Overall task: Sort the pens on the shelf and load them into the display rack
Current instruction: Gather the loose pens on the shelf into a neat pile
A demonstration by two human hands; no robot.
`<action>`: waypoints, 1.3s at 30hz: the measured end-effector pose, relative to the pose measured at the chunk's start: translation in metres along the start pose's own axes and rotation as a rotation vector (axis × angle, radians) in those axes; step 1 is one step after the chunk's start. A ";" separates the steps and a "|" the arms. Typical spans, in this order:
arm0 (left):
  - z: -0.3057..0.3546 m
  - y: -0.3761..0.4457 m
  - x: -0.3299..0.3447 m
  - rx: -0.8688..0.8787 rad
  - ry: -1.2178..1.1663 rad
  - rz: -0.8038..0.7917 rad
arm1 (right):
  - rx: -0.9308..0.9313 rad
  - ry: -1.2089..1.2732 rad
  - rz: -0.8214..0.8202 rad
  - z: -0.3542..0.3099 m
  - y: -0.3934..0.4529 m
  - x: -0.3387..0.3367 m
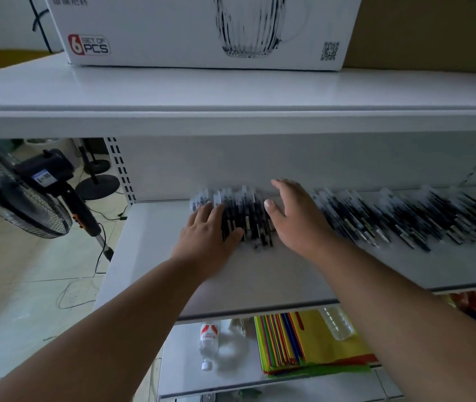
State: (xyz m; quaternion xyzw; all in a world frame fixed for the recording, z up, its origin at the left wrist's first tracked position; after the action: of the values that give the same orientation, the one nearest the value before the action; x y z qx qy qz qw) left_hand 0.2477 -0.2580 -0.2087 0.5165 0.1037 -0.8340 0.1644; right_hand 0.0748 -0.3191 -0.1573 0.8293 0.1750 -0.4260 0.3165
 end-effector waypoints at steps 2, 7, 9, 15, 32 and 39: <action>0.004 -0.004 -0.001 0.013 0.023 0.011 | 0.004 -0.013 0.016 -0.001 -0.006 -0.010; 0.040 -0.021 0.001 0.177 0.038 0.062 | -0.017 -0.088 0.028 0.006 -0.020 -0.036; 0.059 -0.028 0.005 0.233 0.032 0.042 | -0.017 -0.105 0.038 0.014 -0.026 -0.048; 0.121 -0.039 0.033 0.284 -0.063 -0.040 | -0.004 -0.139 0.069 0.058 -0.038 -0.086; 0.194 0.006 0.111 -0.078 0.062 -0.034 | 0.032 -0.115 -0.324 0.206 -0.049 -0.067; 0.193 0.003 0.101 -0.159 -0.004 0.106 | 0.028 -0.040 -0.301 0.212 -0.045 -0.066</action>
State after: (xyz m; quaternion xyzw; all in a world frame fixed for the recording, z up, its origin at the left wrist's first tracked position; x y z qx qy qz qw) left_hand 0.0476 -0.3441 -0.2136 0.5047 0.1415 -0.8144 0.2489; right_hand -0.1148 -0.4301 -0.2124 0.7894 0.2851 -0.4874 0.2408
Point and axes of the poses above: each hand's wrist, its own y-axis towards the middle knuckle, its own x-axis out of the palm, z = x × y, the point moved 5 cm from there along y, towards the middle knuckle, and after that the axes turned 14 degrees about -x, right-handed, at the moved point
